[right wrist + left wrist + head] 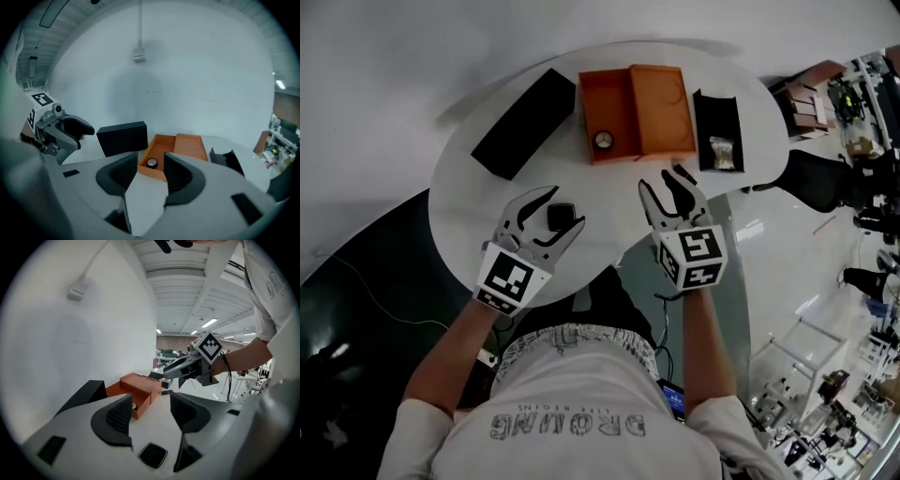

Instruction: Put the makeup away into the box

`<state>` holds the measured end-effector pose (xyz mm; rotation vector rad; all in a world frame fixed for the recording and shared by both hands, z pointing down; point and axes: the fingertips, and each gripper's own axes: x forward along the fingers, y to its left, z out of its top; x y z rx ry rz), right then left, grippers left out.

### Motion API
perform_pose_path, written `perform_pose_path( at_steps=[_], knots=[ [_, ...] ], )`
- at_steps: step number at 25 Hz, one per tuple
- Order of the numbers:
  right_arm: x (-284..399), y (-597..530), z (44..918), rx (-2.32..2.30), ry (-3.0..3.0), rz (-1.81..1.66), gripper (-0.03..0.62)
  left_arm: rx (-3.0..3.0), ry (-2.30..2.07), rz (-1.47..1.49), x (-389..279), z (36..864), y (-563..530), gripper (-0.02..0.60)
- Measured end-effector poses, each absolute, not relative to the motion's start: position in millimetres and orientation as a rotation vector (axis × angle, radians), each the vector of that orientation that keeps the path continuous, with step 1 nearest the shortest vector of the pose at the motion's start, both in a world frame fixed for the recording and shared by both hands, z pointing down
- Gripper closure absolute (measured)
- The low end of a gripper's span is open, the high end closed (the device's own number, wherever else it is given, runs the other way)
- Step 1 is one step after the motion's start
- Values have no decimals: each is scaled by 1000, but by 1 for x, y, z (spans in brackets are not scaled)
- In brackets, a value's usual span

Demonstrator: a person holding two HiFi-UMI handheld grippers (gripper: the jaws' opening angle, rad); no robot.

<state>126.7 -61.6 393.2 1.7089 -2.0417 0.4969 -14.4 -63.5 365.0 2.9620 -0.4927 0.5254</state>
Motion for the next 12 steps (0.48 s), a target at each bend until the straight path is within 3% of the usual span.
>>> perform_pose_path(
  at_steps=[12],
  knots=[
    [225, -24, 393, 1833, -2015, 533, 422, 3032, -281, 653, 106, 382, -50, 311]
  ],
)
